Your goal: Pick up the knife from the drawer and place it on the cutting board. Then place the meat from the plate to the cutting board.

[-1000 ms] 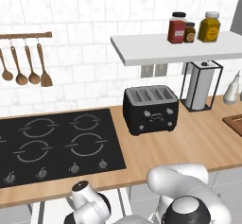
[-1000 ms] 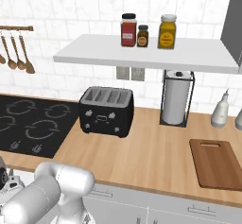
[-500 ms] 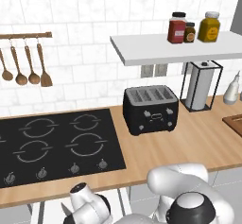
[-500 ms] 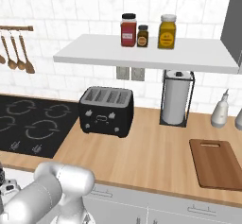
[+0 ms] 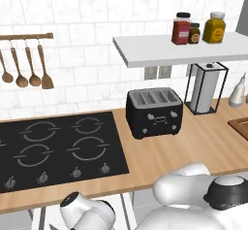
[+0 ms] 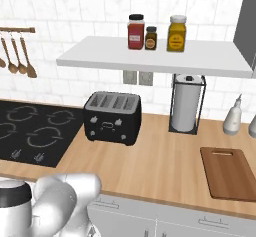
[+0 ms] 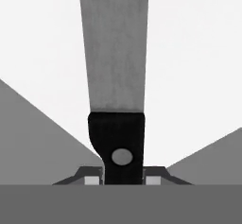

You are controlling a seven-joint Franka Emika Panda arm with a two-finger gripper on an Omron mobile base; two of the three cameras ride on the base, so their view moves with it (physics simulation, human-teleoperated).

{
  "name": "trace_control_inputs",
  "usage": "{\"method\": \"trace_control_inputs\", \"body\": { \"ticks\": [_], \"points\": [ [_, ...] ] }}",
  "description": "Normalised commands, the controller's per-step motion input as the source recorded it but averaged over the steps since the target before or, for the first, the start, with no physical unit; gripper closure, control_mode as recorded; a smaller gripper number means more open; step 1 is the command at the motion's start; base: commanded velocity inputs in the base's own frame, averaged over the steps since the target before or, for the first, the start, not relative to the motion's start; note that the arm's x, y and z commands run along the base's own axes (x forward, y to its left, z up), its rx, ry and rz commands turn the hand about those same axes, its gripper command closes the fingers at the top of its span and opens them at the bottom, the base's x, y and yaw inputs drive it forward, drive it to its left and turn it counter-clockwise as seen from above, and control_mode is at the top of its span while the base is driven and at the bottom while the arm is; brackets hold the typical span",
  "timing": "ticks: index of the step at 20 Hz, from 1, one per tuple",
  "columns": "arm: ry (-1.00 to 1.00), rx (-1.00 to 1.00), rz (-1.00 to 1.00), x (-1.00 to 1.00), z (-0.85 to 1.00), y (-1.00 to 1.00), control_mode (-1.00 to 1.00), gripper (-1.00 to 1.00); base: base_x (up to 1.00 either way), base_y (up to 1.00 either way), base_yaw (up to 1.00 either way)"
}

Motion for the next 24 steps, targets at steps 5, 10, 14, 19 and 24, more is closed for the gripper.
{"method": "trace_control_inputs", "body": {
  "ticks": [5,10,14,19,24],
  "points": [
    [-0.22,0.01,0.13,-0.04,1.00,-0.15,-1.00,1.00,0.00,0.00,0.00],
    [-0.18,0.07,0.04,0.46,0.97,-0.30,-1.00,1.00,0.00,0.00,0.00],
    [-0.04,0.12,-0.02,0.90,0.93,-0.48,-1.00,1.00,0.00,0.00,0.00],
    [0.00,0.10,-0.08,1.00,0.98,-0.40,-1.00,1.00,0.00,0.00,0.00],
    [0.00,0.07,-0.06,0.56,0.87,-0.43,-1.00,1.00,0.00,0.00,0.00]
  ]
}}
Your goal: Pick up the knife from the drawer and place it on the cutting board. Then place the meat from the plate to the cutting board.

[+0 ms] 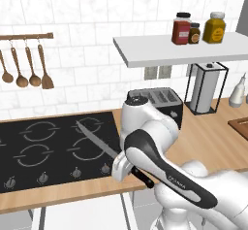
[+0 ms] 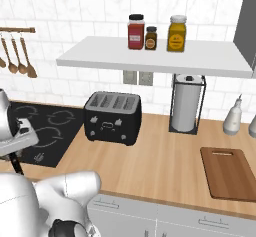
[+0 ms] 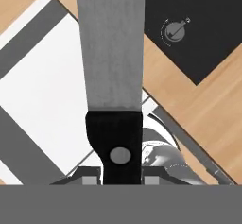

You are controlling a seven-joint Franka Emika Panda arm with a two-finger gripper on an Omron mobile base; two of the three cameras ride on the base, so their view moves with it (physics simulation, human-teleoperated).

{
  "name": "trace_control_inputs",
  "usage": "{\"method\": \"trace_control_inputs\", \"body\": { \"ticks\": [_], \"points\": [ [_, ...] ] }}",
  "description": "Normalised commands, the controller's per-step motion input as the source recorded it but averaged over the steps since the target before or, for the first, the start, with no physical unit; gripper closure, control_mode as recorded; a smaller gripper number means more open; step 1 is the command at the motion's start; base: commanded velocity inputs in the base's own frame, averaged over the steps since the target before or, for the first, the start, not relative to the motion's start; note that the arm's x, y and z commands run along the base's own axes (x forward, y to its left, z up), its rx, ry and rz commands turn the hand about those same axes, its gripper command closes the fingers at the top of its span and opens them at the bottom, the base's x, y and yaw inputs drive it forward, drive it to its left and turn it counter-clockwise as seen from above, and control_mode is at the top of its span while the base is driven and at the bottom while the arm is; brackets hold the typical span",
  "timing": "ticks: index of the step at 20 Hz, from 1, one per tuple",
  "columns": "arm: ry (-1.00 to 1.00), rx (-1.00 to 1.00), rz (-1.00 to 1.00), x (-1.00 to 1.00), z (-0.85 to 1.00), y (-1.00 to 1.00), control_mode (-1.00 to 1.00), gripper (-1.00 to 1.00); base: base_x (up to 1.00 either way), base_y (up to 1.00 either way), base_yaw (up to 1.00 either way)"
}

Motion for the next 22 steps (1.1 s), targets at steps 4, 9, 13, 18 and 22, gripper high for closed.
{"method": "trace_control_inputs", "body": {
  "ticks": [4,9,13,18,22],
  "points": [
    [-0.06,0.02,0.05,-0.02,0.21,-0.81,-1.00,1.00,0.00,0.00,0.00],
    [-0.01,0.00,0.12,0.04,0.39,-0.86,-1.00,1.00,0.00,0.00,0.00],
    [0.00,0.01,0.09,0.02,0.33,-0.99,-1.00,1.00,0.00,0.00,0.00],
    [0.02,0.01,0.02,0.01,0.26,-1.00,-1.00,1.00,0.00,0.00,0.00],
    [0.10,0.03,0.00,0.00,0.39,-1.00,-1.00,1.00,0.00,0.00,0.00]
  ]
}}
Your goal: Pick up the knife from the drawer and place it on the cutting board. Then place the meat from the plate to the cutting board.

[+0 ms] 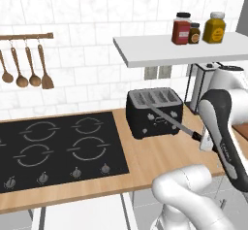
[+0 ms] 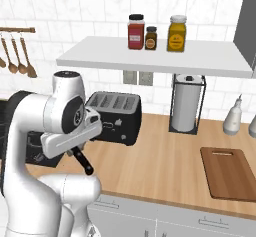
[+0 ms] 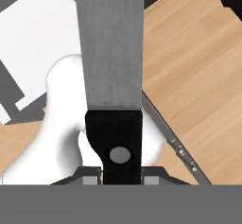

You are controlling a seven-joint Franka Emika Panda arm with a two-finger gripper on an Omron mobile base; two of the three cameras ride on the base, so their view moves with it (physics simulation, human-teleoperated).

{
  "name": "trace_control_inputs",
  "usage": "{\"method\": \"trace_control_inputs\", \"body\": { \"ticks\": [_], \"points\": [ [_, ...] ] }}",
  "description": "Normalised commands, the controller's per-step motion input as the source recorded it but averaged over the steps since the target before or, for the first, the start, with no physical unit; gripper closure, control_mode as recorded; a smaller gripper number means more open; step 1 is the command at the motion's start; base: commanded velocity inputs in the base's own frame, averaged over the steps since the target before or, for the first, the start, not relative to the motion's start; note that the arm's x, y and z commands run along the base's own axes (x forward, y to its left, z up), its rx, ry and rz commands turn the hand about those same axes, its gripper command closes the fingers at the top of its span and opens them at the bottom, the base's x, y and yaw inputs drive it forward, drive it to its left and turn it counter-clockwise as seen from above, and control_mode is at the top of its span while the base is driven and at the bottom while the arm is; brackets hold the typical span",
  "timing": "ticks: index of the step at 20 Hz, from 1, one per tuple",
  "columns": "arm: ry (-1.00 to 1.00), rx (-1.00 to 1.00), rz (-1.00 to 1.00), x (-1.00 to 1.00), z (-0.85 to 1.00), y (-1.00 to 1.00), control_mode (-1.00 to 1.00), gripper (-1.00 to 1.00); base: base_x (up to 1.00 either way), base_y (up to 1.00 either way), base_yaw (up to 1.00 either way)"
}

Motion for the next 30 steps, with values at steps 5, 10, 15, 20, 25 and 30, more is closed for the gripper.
{"method": "trace_control_inputs", "body": {
  "ticks": [5,10,15,20,25,30],
  "points": [
    [0.14,0.12,-0.03,0.19,0.09,-1.00,-1.00,1.00,0.00,0.00,0.00],
    [0.03,0.14,-0.11,0.03,0.01,-1.00,-1.00,1.00,0.00,0.00,0.00],
    [0.04,0.04,-0.15,0.00,0.00,-0.97,-1.00,1.00,0.00,0.00,0.00],
    [0.11,0.00,-0.19,0.15,-0.01,-0.98,-1.00,1.00,0.00,0.00,0.00],
    [0.12,-0.02,-0.23,0.57,-0.19,-0.90,-1.00,1.00,0.00,0.00,0.00],
    [0.05,-0.04,-0.27,0.55,-0.41,-0.73,-1.00,1.00,0.00,0.00,0.00]
  ]
}}
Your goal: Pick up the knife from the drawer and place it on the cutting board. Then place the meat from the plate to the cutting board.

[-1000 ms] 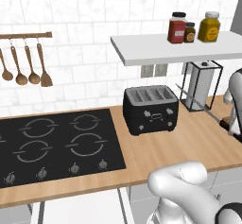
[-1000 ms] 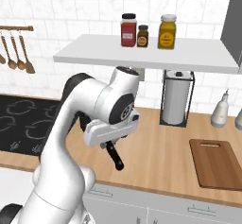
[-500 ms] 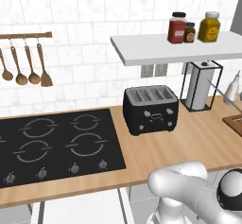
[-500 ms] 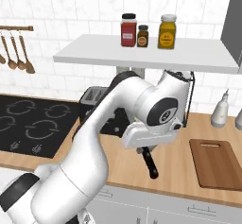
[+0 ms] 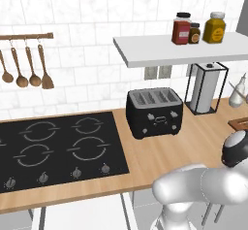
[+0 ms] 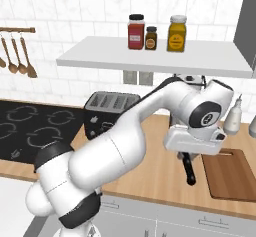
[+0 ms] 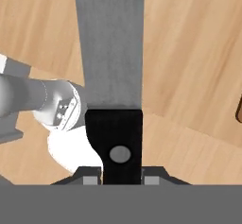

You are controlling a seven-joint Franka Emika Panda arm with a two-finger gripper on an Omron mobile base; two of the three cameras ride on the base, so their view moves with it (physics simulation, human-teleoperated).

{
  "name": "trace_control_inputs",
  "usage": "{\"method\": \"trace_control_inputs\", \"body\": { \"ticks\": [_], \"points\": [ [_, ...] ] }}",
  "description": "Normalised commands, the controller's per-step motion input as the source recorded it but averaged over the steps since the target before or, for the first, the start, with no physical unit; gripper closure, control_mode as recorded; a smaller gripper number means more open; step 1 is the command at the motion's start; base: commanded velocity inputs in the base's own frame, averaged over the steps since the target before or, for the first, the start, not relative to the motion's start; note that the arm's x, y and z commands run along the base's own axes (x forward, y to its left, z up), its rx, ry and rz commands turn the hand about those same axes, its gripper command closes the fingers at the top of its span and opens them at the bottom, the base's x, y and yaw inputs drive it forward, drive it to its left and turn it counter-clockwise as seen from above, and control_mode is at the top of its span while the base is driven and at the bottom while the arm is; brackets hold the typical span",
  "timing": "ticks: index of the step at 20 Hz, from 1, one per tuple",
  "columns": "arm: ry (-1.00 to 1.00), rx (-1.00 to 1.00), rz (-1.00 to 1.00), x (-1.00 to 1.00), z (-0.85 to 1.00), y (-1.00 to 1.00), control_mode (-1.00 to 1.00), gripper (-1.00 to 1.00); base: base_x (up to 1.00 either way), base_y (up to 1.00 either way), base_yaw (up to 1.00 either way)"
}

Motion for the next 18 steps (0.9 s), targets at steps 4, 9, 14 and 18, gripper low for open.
{"method": "trace_control_inputs", "body": {
  "ticks": [4,9,14,18],
  "points": [
    [0.03,-0.03,-0.27,0.42,-0.37,-0.67,-1.00,1.00,0.00,0.00,0.00],
    [0.03,-0.05,-0.27,0.52,-0.40,-0.65,-1.00,1.00,0.00,0.00,0.00],
    [0.05,-0.08,-0.26,0.76,-0.62,-0.55,-1.00,1.00,0.00,0.00,0.00],
    [0.00,-0.03,-0.10,0.55,-0.26,-0.47,-1.00,1.00,0.00,0.00,0.00]
  ]
}}
